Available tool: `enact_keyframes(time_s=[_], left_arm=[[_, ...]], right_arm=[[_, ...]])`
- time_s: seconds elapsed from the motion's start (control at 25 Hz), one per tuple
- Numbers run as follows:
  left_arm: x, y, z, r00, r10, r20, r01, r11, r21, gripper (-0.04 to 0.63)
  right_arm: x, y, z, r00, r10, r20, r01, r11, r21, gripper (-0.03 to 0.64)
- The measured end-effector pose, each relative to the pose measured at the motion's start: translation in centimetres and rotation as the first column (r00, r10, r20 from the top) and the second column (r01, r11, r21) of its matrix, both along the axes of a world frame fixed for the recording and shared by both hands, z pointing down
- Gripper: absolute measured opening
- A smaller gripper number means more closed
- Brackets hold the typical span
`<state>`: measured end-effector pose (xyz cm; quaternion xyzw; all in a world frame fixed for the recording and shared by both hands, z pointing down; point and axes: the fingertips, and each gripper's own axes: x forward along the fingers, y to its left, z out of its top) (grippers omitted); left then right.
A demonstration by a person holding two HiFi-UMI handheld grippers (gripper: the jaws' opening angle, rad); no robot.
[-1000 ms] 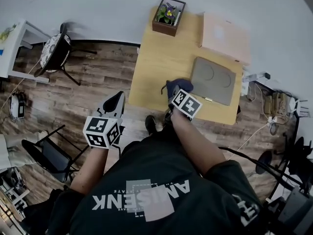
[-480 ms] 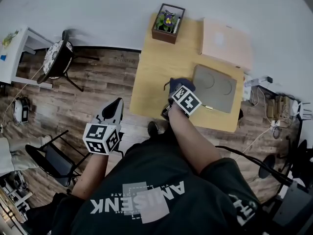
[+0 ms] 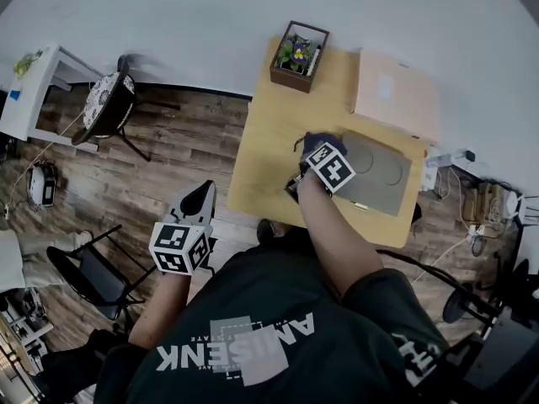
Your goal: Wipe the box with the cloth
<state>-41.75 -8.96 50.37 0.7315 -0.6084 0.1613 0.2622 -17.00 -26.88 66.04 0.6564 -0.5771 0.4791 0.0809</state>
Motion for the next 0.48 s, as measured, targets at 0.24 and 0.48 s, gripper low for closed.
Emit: enact_keyframes(time_s=[0.24, 0.48], left_arm=[[-0.2, -1.4, -0.1, 1.000, -0.028, -0.011, 0.028, 1.000, -0.006, 0.002], [-0.1, -1.6, -0.4, 0.999, -0.037, -0.021, 0.037, 0.999, -0.006, 0.002]], right_arm=[[0.2, -2.3, -0.4, 1.000, 0.001, 0.007, -0.001, 1.000, 0.013, 0.081], [-0.5, -3.1, -1.4, 0.997, -0.069, -0.017, 0.070, 0.997, 0.046, 0.081]])
